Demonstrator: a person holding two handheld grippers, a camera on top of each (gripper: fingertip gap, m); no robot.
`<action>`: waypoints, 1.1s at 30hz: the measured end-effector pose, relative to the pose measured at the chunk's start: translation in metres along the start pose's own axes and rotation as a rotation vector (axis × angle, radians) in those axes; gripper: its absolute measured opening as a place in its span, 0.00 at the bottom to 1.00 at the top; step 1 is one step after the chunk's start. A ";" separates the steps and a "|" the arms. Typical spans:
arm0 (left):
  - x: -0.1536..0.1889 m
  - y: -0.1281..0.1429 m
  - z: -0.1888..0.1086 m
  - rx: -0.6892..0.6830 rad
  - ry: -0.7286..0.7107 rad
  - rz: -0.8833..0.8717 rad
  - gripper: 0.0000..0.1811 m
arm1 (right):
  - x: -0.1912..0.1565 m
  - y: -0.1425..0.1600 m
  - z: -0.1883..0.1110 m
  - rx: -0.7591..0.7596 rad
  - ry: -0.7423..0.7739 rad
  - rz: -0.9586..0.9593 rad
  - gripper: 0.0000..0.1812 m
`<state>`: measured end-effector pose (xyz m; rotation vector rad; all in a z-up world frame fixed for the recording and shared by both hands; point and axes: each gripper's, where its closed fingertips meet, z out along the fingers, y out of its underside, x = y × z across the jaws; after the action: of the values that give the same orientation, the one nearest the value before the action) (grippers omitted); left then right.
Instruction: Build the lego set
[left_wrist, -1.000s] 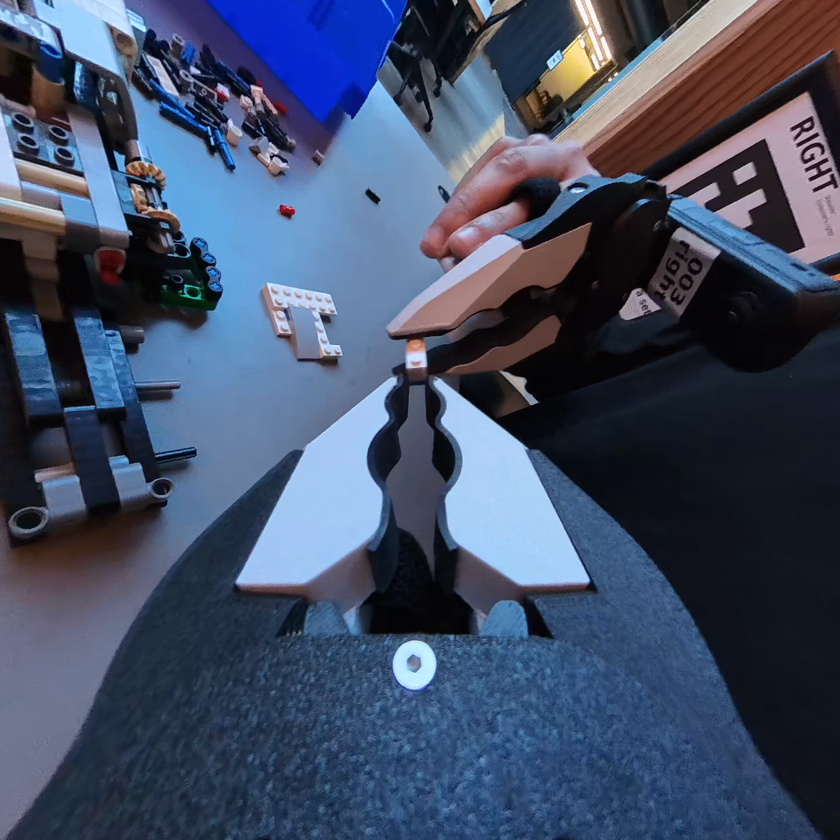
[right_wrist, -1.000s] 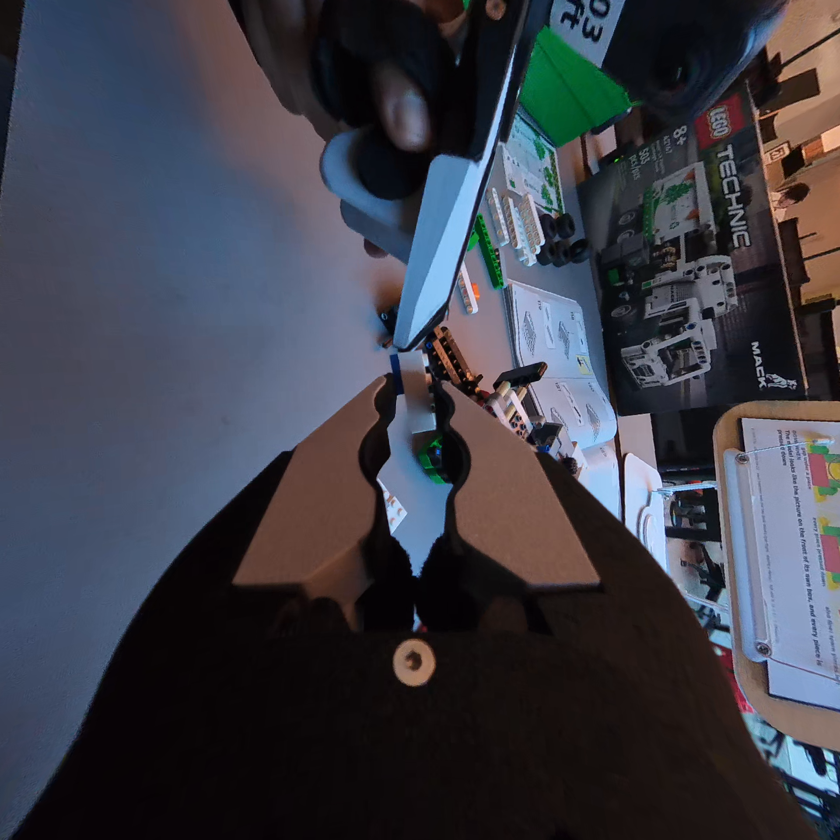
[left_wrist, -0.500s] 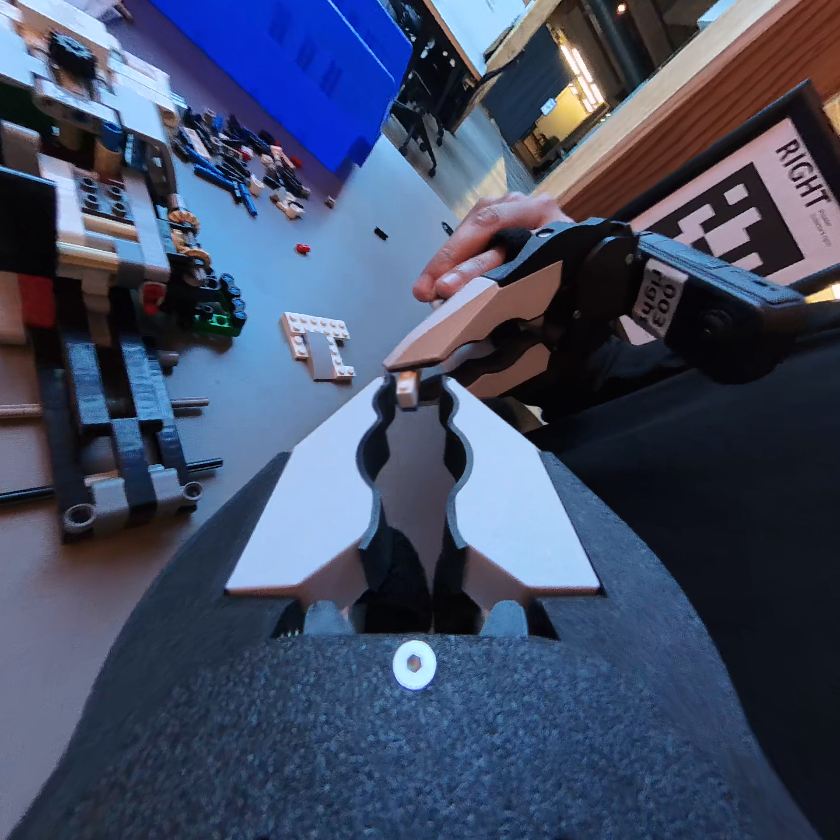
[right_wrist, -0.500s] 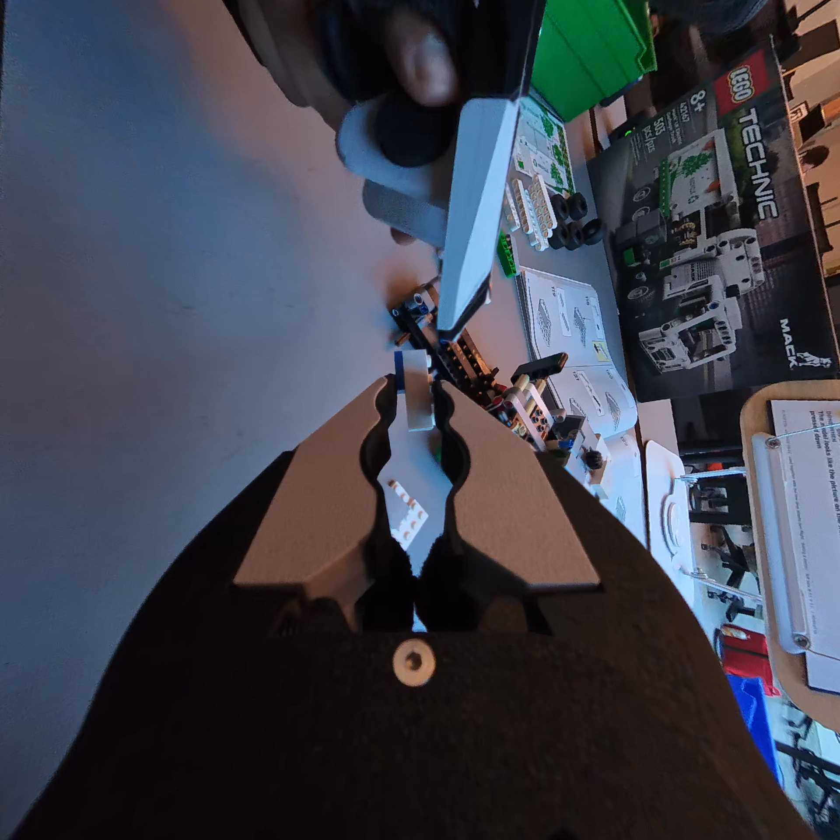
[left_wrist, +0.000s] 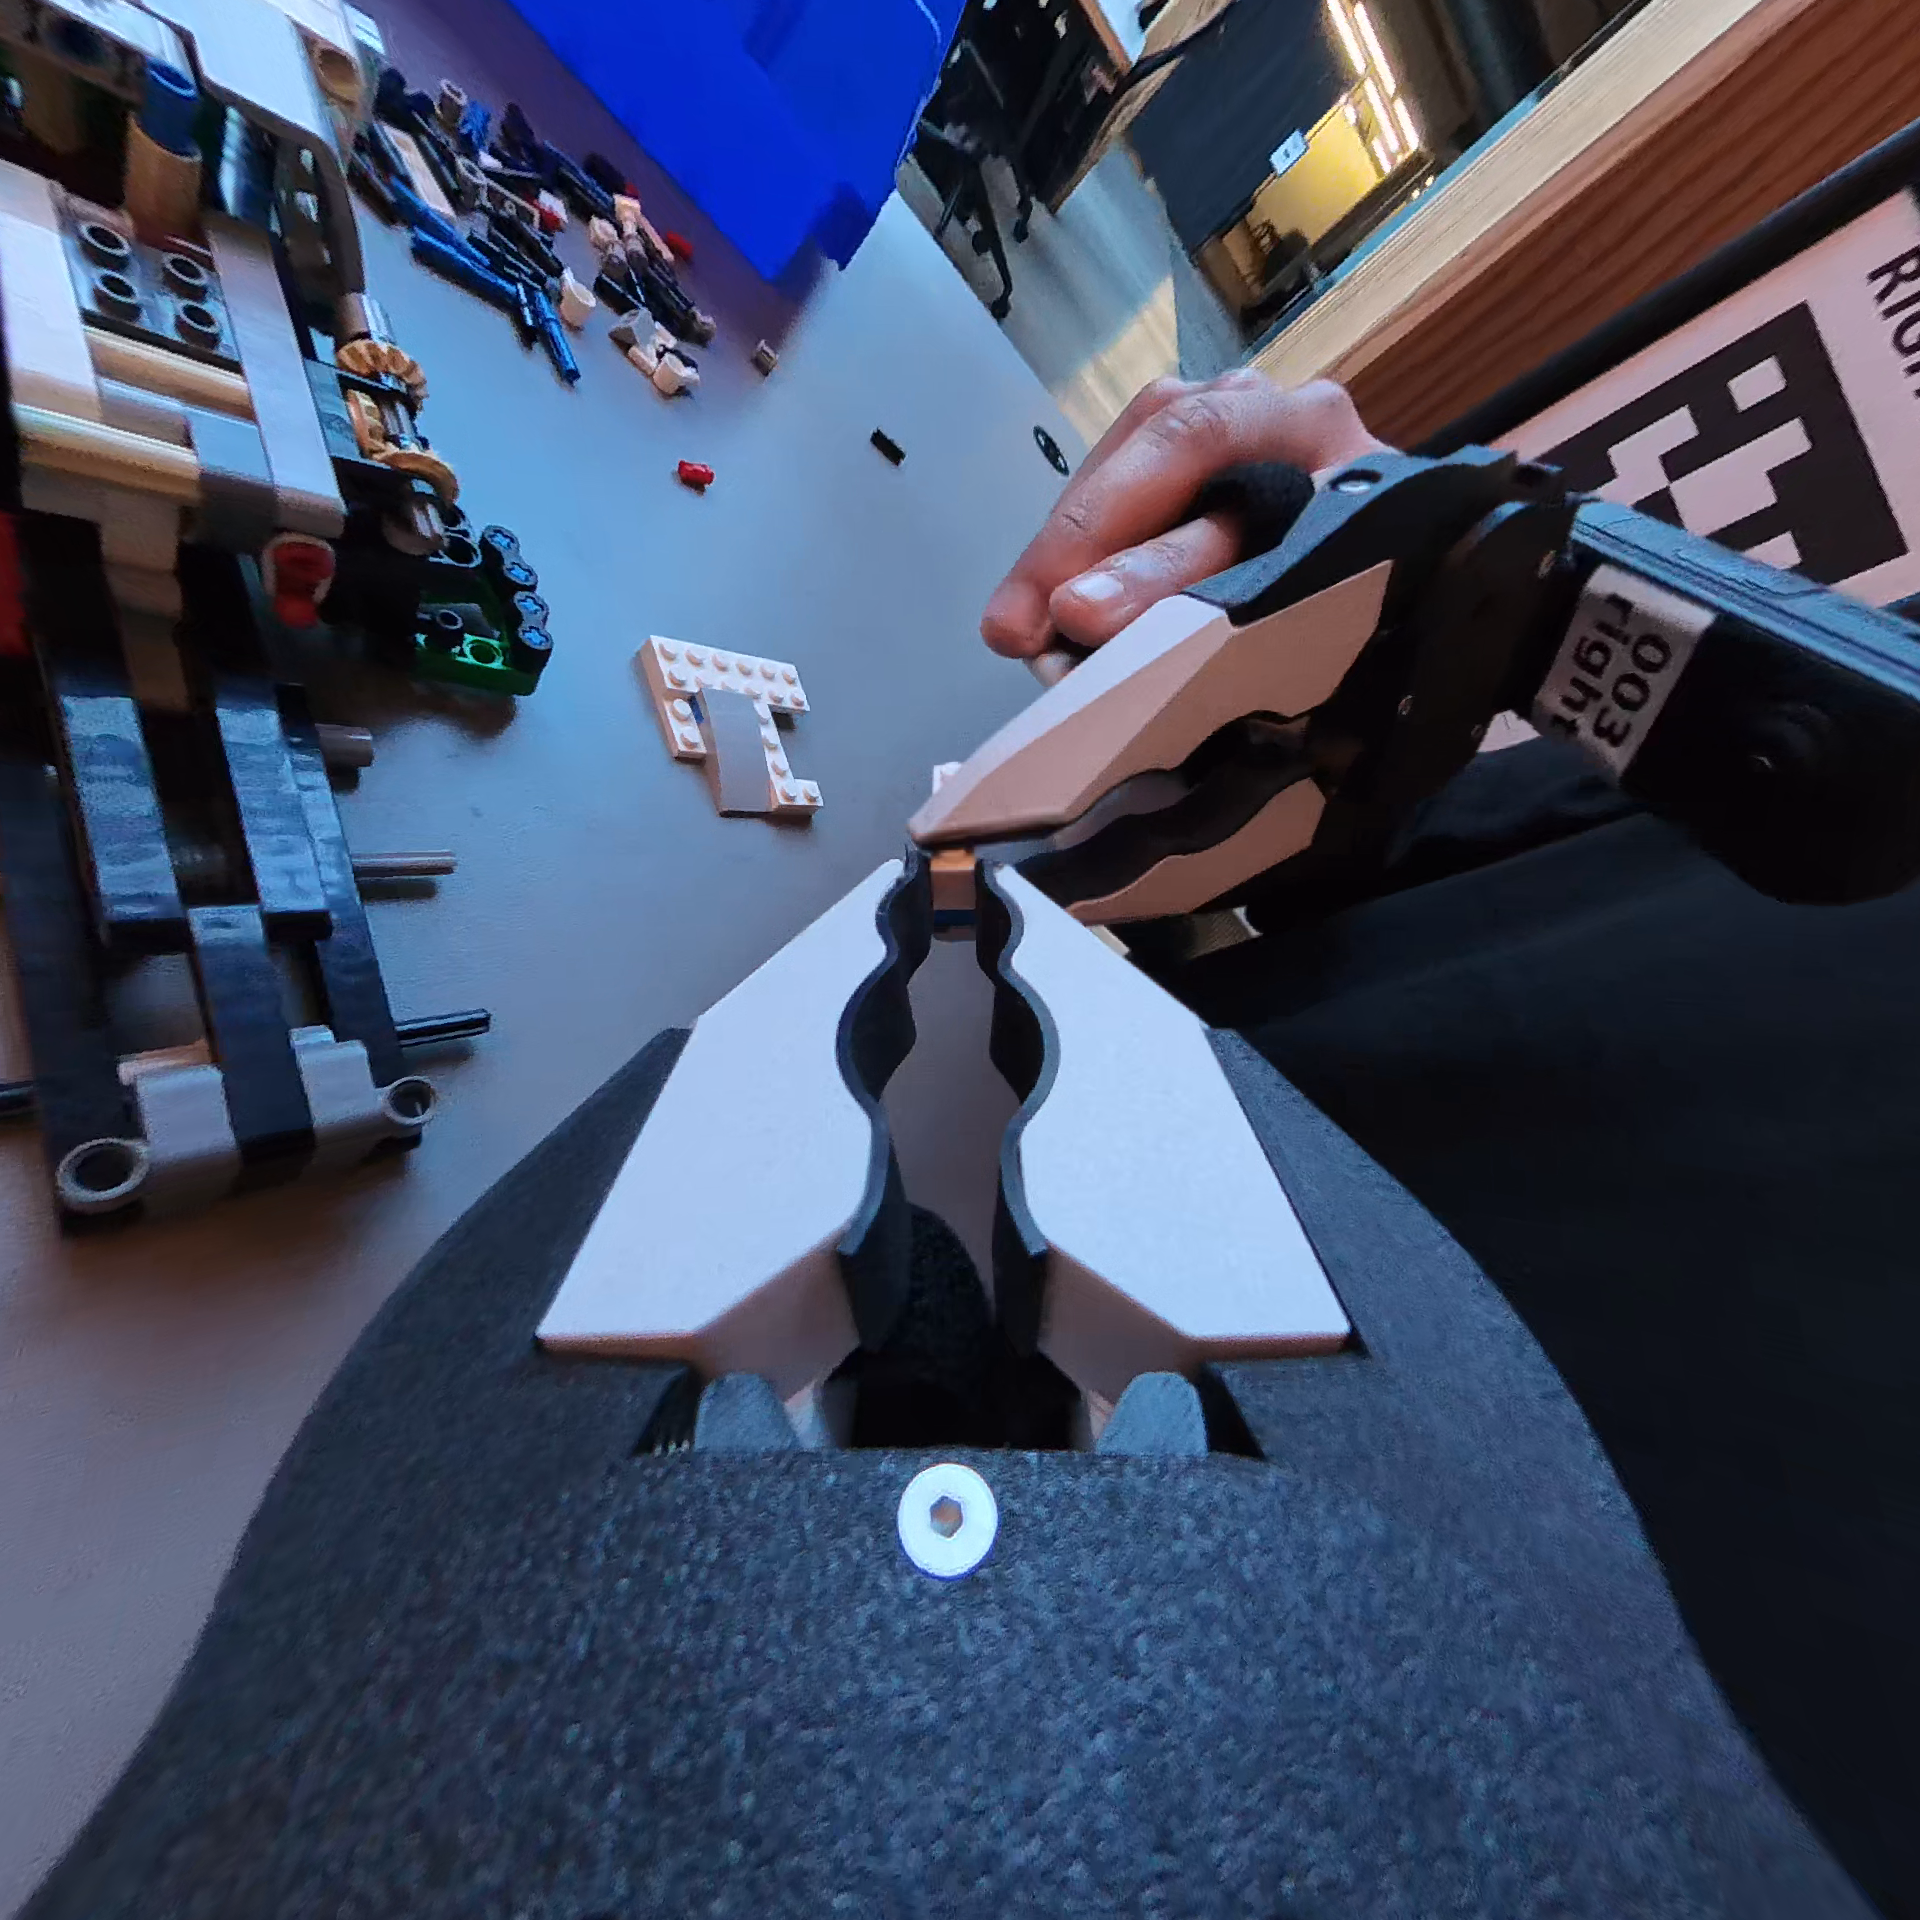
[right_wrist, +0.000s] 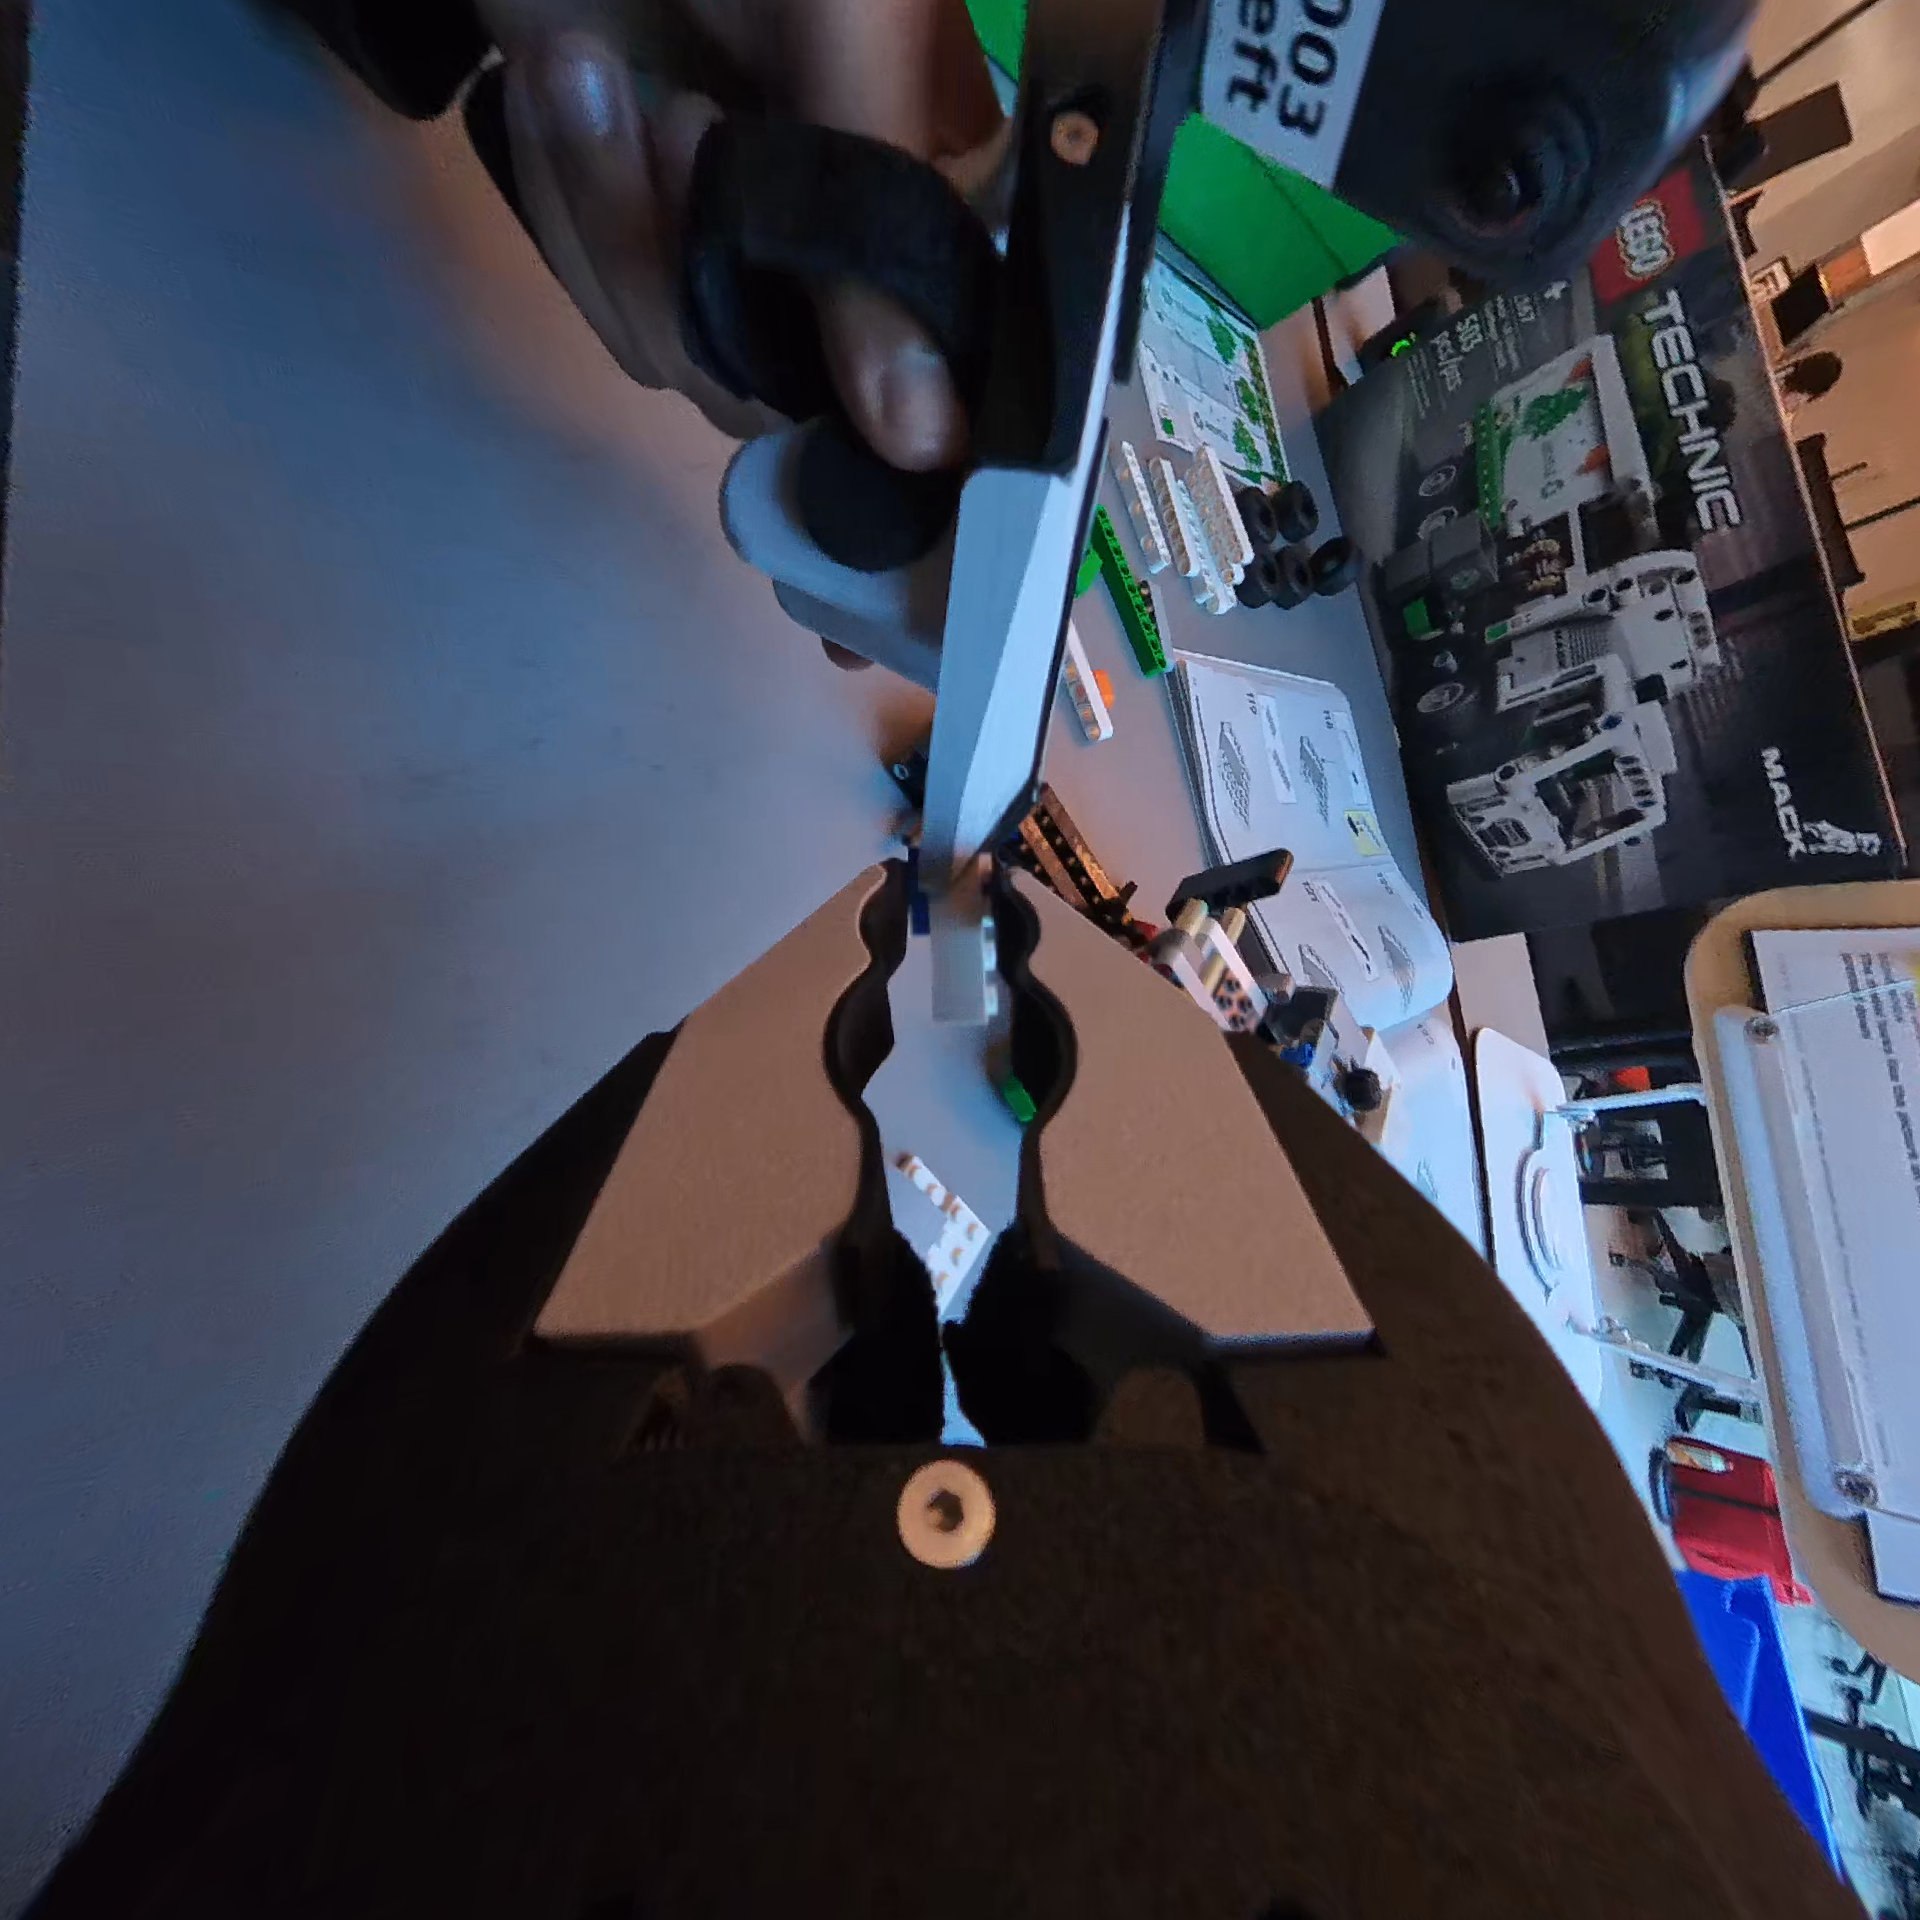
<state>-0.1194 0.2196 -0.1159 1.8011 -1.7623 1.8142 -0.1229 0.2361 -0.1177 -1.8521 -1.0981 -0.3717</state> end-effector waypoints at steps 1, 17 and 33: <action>0.000 0.001 0.001 -0.006 -0.010 0.000 0.04 | -0.001 -0.001 0.001 0.001 -0.004 -0.007 0.08; -0.025 -0.002 -0.010 0.060 -0.214 0.197 0.04 | 0.010 0.013 0.007 0.028 0.065 0.148 0.11; -0.053 0.009 -0.042 0.193 -0.519 0.241 0.04 | 0.048 0.100 -0.042 0.192 0.203 1.004 0.10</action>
<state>-0.1360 0.2792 -0.1451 2.4052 -2.1126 1.7568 -0.0079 0.2087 -0.1202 -1.8902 0.0110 0.1348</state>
